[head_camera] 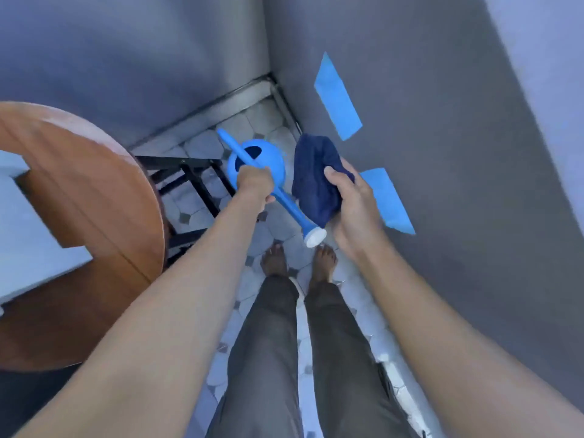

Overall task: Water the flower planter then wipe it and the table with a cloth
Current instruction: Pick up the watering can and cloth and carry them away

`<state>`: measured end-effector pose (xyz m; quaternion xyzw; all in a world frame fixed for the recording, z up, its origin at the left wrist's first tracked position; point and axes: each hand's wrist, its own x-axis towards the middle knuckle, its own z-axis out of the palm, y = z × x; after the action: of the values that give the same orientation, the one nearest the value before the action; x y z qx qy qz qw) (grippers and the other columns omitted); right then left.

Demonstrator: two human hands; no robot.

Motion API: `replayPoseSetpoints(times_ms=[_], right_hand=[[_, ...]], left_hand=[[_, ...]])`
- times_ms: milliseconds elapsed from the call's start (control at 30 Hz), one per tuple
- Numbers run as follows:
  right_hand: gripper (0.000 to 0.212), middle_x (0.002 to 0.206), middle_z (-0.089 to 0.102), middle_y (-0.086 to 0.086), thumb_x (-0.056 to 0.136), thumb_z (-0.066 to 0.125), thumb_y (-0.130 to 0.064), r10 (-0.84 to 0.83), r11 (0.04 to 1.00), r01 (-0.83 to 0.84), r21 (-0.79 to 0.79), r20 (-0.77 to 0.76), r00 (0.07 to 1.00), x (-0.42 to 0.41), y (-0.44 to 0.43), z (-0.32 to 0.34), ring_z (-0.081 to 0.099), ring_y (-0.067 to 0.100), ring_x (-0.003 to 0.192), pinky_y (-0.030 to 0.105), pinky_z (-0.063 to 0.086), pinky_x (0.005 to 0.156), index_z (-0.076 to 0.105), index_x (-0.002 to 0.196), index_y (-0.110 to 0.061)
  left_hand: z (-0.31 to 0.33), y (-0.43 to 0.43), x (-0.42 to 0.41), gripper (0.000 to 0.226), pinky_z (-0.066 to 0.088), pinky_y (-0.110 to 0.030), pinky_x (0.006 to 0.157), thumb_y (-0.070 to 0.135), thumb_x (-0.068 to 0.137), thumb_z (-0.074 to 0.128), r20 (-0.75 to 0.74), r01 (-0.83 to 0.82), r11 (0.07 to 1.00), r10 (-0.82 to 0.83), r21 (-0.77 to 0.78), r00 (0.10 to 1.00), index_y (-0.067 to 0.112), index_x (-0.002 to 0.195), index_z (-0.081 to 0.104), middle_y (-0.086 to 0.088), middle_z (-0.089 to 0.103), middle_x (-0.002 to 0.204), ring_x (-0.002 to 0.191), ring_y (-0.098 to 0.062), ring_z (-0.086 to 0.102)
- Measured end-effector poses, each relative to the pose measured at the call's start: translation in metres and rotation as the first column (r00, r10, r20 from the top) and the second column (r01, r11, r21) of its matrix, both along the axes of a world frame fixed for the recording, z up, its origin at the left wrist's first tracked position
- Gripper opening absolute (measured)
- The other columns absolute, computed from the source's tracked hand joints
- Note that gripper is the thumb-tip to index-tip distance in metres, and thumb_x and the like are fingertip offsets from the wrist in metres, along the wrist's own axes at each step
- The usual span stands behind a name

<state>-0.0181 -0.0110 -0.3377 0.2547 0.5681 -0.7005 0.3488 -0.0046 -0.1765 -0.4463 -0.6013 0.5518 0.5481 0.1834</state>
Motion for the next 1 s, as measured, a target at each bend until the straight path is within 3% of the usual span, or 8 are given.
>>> replayPoseSetpoints(times_ms=[200,400,500,600,700,767,900,1000], right_hand=[[0.036,0.132,0.071,0.013,0.102,0.056,-0.014,-0.031,0.998,0.029,0.050,0.056,0.998,-0.012,0.012,-0.115,0.067,0.031,0.122,0.049,0.052,0.107,0.065,0.137,-0.010],[0.036,0.128,0.074,0.008,0.099,0.059,-0.018,-0.026,0.997,0.016,0.082,0.117,0.993,-0.012,0.027,-0.204,0.070,0.029,0.119,0.048,0.053,0.105,0.067,0.134,-0.018],[0.043,0.133,0.070,0.011,0.097,0.060,-0.020,0.015,0.994,-0.026,0.108,0.096,0.995,-0.018,0.028,-0.236,0.066,0.034,0.124,0.052,0.051,0.107,0.063,0.140,-0.018],[0.040,0.129,0.072,0.008,0.098,0.059,-0.017,0.007,0.991,-0.015,0.131,0.066,0.998,-0.019,0.030,-0.254,0.068,0.027,0.120,0.039,0.058,0.092,0.063,0.138,-0.016],[0.039,0.130,0.071,0.013,0.099,0.057,-0.014,-0.058,0.995,0.051,0.083,0.085,0.995,-0.014,0.032,-0.260,0.067,0.031,0.122,0.040,0.057,0.094,0.060,0.138,-0.010],[0.041,0.131,0.070,0.014,0.100,0.054,-0.019,-0.051,0.998,0.048,0.027,0.141,0.989,-0.013,0.027,-0.260,0.064,0.034,0.125,0.044,0.054,0.101,0.059,0.140,-0.008],[0.049,0.132,0.071,0.012,0.097,0.057,-0.035,0.015,0.998,-0.004,-0.055,0.200,0.980,-0.026,0.004,-0.258,0.067,0.033,0.122,0.045,0.056,0.100,0.062,0.139,-0.011],[0.048,0.130,0.072,0.010,0.097,0.059,-0.043,0.083,0.993,-0.064,-0.096,0.210,0.974,-0.037,-0.028,-0.258,0.066,0.030,0.124,0.047,0.050,0.109,0.068,0.133,-0.012]], left_hand=[[-0.110,-0.004,-0.018,0.037,0.048,-0.033,0.044,0.019,0.096,0.053,0.022,-0.015,0.996,0.017,-0.088,1.000,0.003,0.129,0.048,-0.017,0.060,0.126,0.094,-0.031,0.064],[-0.197,-0.018,-0.039,0.036,0.053,-0.039,0.083,0.013,0.096,0.051,0.018,0.022,0.980,-0.019,-0.198,1.000,-0.001,0.129,0.047,-0.021,0.059,0.128,0.106,-0.032,0.062],[-0.227,-0.032,-0.050,0.034,0.044,-0.032,0.075,0.015,0.098,0.048,0.040,0.122,0.936,-0.116,-0.331,0.992,-0.001,0.128,0.049,-0.017,0.060,0.128,0.100,-0.025,0.058],[-0.255,-0.041,-0.057,0.032,0.041,-0.030,0.075,0.012,0.100,0.044,0.040,0.169,0.912,-0.166,-0.375,0.985,0.001,0.129,0.049,-0.015,0.059,0.128,0.090,-0.019,0.047],[-0.272,-0.048,-0.058,0.019,0.035,-0.024,0.071,0.012,0.100,0.045,0.015,0.119,0.918,-0.123,-0.379,0.992,0.007,0.118,0.048,-0.009,0.053,0.108,0.108,-0.027,0.058],[-0.274,-0.051,-0.055,0.010,0.037,-0.023,0.073,0.014,0.100,0.045,-0.060,-0.005,0.939,-0.017,-0.343,0.998,0.011,0.110,0.045,-0.008,0.054,0.110,0.112,-0.027,0.058],[-0.263,-0.045,-0.032,0.035,0.052,-0.030,0.079,0.025,0.098,0.048,-0.203,-0.324,0.927,0.286,-0.190,0.937,0.008,0.128,0.048,-0.013,0.060,0.124,0.101,-0.025,0.061],[-0.236,-0.040,-0.006,0.054,0.051,-0.035,0.073,0.054,0.093,0.047,-0.263,-0.476,0.848,0.527,0.235,0.808,0.009,0.122,0.056,-0.006,0.065,0.099,0.085,-0.021,0.059]])
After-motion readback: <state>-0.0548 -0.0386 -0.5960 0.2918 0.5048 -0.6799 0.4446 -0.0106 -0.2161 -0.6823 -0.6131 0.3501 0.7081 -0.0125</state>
